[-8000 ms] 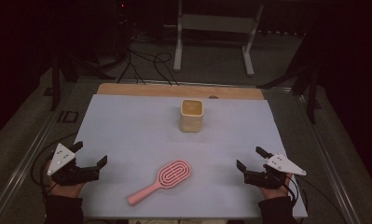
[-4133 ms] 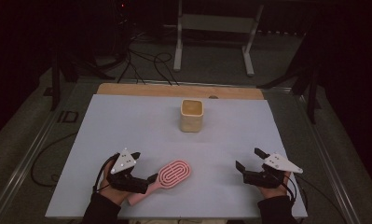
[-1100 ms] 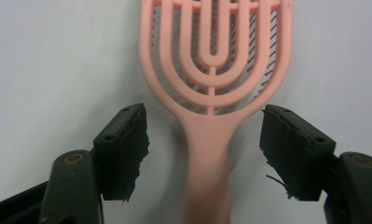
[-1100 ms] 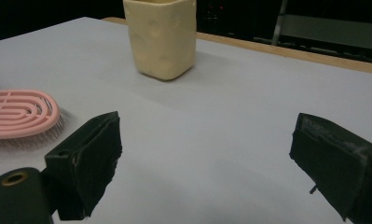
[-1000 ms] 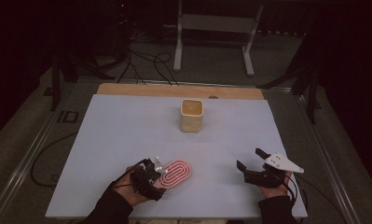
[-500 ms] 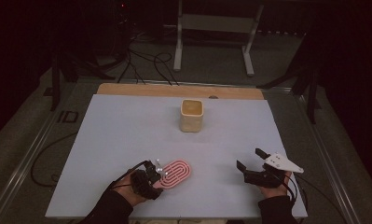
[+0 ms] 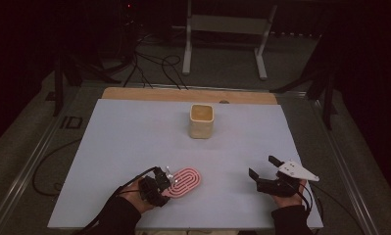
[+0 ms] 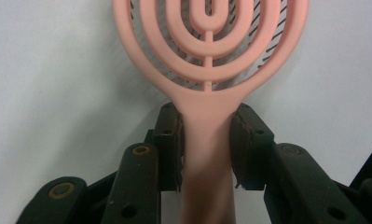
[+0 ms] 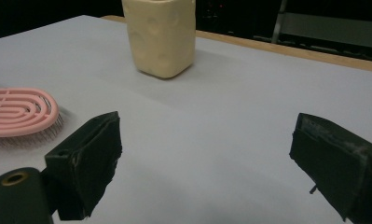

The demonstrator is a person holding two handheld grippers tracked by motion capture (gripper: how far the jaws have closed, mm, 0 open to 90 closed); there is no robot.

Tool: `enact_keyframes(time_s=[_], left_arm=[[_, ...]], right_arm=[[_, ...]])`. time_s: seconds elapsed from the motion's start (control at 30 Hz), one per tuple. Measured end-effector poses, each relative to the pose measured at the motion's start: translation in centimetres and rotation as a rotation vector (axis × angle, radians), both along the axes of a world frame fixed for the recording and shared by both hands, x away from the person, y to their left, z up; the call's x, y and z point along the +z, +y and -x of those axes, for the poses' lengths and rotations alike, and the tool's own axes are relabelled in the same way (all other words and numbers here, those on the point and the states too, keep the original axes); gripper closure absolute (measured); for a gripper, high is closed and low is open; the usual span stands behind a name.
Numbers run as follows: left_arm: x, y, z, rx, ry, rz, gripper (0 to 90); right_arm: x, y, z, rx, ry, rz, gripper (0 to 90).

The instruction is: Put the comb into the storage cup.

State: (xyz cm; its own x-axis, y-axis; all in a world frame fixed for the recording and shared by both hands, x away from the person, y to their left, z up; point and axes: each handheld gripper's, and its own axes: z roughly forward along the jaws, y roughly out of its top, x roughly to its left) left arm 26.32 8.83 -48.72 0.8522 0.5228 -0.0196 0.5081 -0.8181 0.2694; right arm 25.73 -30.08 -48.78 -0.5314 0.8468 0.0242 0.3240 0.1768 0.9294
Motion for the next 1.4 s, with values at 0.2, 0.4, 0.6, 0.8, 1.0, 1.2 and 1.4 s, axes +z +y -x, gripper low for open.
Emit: enact_keyframes(time_s=[0.2, 0.4, 0.6, 0.8, 1.0, 1.2, 1.4], left_arm=[[0.0, 0.1, -0.3, -0.009, 0.010, 0.001, 69.8], [0.0, 0.1, -0.5, 0.003, 0.003, 0.015, 70.2], [0.0, 0.0, -1.0, 0.023, -0.013, 0.042, 70.3], [0.2, 0.3, -1.6, 0.057, -0.026, 0.082, 70.3], [0.4, 0.9, -2.3, 0.079, -0.038, 0.103, 70.2], [0.7, 1.4, -3.2, 0.110, -0.066, 0.144, 70.3], [1.4, 2.3, -4.5, 0.147, -0.112, 0.200, 70.2]], right_arm=[[0.0, 0.0, 0.0, 0.002, 0.001, -0.001, 8.8], [-0.1, 0.0, 0.0, -0.001, 0.004, -0.001, 8.8], [-0.1, -0.1, -0.1, -0.002, 0.004, 0.000, 8.8], [-0.1, -0.1, 0.0, -0.002, 0.004, 0.000, 8.8], [-0.1, -0.1, 0.0, -0.003, 0.002, 0.000, 8.8], [-0.1, -0.1, -0.1, -0.002, 0.003, 0.004, 8.8], [-0.1, 0.0, -0.1, -0.002, 0.007, 0.001, 8.8]])
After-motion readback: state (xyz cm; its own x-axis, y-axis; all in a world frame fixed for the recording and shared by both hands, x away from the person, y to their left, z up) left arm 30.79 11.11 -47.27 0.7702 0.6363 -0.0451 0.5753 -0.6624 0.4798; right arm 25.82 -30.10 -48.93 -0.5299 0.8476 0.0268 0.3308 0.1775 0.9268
